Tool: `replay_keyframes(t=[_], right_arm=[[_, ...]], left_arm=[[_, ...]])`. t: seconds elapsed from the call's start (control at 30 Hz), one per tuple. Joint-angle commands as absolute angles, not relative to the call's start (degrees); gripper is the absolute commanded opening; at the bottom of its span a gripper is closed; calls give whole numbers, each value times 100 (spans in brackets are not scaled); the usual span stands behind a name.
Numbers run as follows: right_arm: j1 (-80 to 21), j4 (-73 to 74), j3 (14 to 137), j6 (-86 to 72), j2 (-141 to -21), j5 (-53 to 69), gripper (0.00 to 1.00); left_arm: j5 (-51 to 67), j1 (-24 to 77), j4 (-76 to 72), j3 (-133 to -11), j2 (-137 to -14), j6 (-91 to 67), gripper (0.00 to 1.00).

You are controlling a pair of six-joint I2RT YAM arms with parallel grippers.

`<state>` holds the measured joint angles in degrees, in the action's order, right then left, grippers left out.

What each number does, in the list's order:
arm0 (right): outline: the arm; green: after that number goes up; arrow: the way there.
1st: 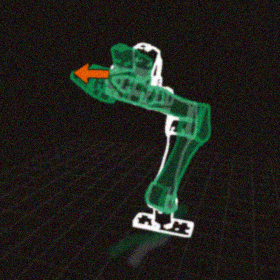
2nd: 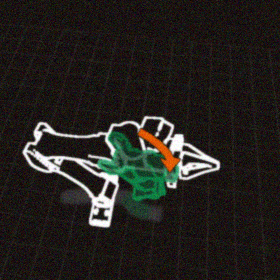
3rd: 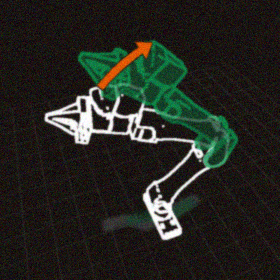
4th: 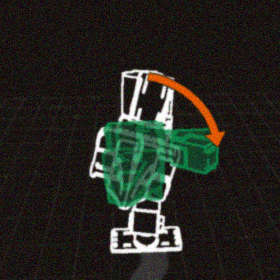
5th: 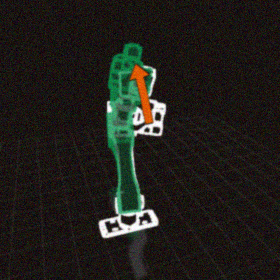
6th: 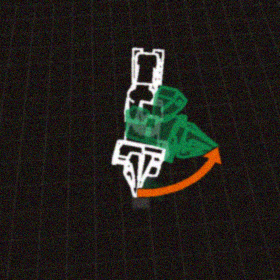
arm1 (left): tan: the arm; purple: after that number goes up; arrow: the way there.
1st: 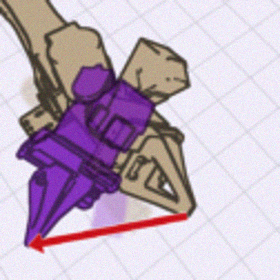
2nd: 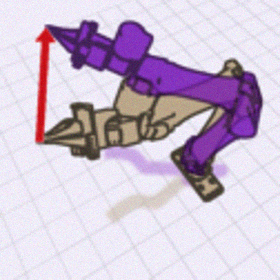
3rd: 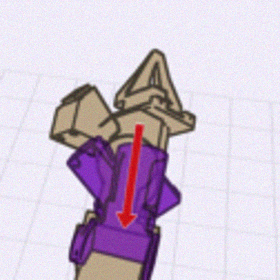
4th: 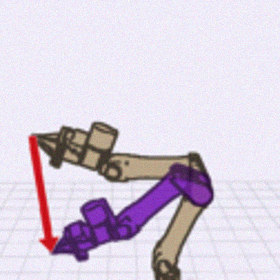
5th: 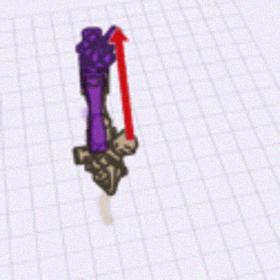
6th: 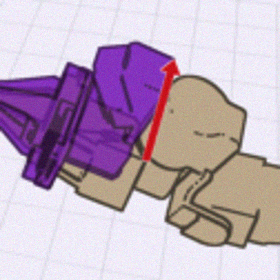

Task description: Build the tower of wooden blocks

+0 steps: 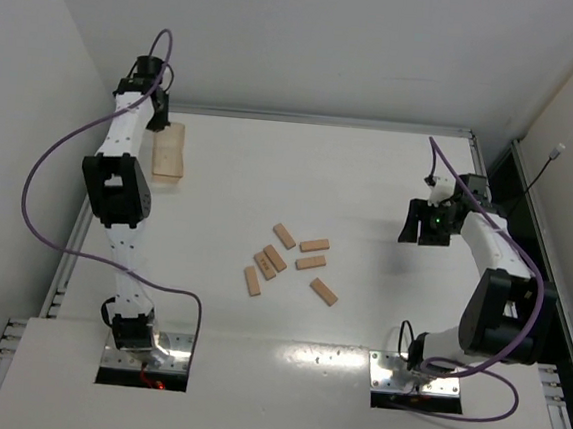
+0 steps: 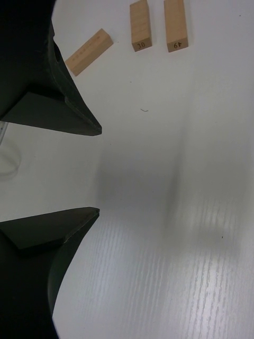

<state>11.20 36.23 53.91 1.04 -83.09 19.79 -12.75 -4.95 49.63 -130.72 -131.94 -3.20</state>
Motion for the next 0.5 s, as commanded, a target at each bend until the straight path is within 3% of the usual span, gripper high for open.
replay_keyframes(t=[0.0,0.17,0.47], right_arm=[[1107,3542,5546,79,-8358,2179,54],[1107,3542,5546,79,-8473,2232,54],[1107,3542,5493,79,-8473,2232,54]], left_arm=[[-984,-852,4966,-13201,-13087,-167,0],[-836,-1037,5018,-13306,-13429,88,4],[589,-1397,5010,-13421,-14088,211,22]])
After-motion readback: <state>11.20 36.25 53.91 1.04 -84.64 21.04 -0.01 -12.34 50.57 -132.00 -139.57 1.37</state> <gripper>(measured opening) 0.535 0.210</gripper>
